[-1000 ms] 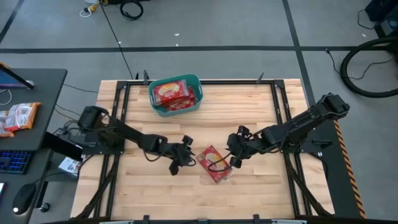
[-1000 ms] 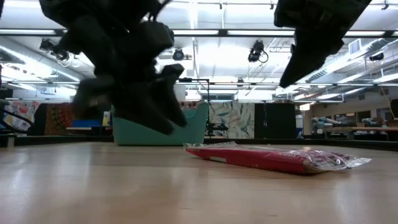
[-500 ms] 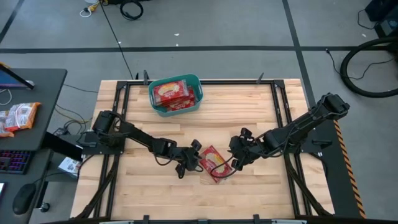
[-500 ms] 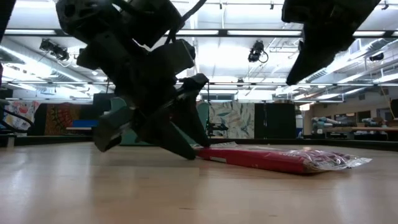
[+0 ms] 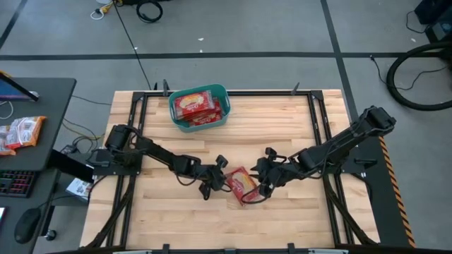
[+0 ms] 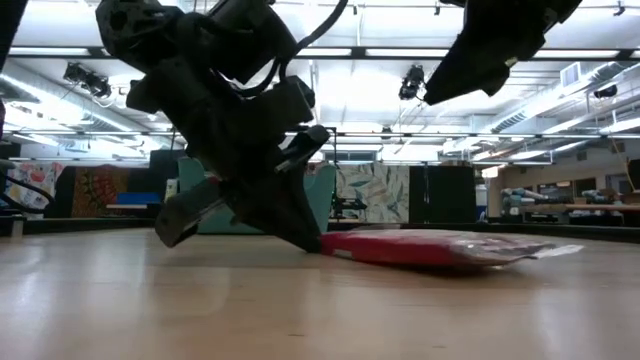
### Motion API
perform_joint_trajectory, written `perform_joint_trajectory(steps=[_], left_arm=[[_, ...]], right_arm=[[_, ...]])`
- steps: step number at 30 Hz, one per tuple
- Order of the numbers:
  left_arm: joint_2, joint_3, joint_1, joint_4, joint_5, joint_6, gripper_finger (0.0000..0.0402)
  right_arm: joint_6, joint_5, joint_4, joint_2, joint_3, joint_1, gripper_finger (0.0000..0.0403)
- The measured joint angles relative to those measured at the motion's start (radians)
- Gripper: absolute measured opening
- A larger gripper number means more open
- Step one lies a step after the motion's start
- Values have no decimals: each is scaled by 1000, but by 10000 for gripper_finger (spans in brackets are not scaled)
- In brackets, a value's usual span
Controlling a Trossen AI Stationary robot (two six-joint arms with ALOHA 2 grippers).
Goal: Sort popcorn bags into baskets
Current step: Put the red popcorn bag into the blue container
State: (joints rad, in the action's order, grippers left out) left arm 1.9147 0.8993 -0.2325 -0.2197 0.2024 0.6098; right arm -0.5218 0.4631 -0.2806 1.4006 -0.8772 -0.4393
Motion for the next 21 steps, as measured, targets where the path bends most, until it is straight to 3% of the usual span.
perform_joint_trajectory(steps=[11, 16, 21], left_arm=[[-213, -1, 30, 227, 58, -100, 3], [-317, 1, 47, 324, 133, -51, 2], [-386, 1, 47, 355, 284, 84, 1]], right_arm=[[9, -3, 30, 116, -1, -9, 110], [2, 106, 19, 115, -1, -8, 110], [2, 227, 14, 103, -1, -8, 110]])
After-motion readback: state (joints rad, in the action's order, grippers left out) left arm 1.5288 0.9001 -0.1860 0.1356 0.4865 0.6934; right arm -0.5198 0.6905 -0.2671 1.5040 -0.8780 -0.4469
